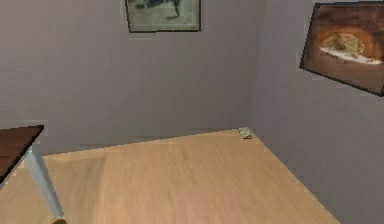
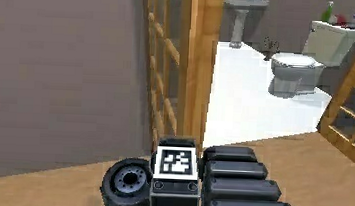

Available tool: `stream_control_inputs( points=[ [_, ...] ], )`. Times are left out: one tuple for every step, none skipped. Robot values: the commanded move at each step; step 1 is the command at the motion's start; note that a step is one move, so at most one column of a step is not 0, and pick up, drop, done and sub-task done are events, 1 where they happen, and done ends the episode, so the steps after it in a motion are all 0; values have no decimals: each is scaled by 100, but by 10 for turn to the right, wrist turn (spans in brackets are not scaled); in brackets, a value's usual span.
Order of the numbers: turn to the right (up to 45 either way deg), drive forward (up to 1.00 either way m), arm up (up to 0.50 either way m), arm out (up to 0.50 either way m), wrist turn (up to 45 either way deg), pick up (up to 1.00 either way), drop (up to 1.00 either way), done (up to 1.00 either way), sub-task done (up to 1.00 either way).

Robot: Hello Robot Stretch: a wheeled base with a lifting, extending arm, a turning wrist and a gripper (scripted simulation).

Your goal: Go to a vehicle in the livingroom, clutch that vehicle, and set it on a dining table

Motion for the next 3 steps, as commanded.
stream_control_inputs(
  points=[
    [0,40,0,0,0,0,0,0,0],
    [-360,0,0,0,0,0,0,0,0],
    [0,70,0,0,0,0,0,0,0]
  ],
)
